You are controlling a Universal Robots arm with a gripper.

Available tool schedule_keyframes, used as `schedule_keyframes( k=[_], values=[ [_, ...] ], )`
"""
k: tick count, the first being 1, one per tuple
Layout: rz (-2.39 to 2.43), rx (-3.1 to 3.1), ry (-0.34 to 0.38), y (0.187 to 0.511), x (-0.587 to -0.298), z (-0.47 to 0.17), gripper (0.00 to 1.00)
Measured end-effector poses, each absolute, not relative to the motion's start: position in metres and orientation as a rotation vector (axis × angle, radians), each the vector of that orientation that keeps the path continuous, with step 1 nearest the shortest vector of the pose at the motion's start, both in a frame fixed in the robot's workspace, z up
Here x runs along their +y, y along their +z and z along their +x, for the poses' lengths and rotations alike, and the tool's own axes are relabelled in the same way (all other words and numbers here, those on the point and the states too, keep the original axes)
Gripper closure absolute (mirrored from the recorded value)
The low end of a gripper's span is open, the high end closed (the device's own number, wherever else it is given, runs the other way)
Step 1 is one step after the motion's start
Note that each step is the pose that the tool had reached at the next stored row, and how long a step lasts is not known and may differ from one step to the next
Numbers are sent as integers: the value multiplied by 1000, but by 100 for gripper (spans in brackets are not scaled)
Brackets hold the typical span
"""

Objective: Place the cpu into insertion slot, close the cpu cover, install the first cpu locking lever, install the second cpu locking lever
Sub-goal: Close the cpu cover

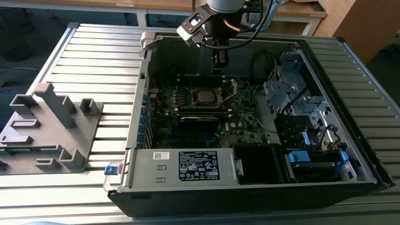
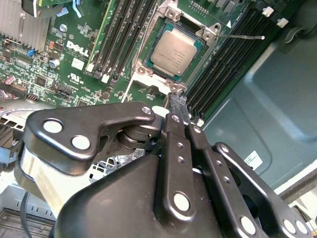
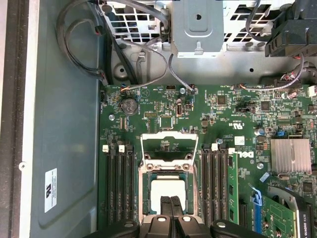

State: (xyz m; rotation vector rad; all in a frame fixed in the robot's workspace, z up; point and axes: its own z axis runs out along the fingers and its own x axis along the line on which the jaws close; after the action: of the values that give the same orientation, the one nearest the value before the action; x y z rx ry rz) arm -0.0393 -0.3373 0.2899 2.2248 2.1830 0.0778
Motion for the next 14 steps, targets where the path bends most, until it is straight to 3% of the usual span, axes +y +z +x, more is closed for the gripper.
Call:
schedule_keyframes(
  k=[14],
  values=[
    [2225, 2183, 78, 290, -337, -36, 89]
  ],
)
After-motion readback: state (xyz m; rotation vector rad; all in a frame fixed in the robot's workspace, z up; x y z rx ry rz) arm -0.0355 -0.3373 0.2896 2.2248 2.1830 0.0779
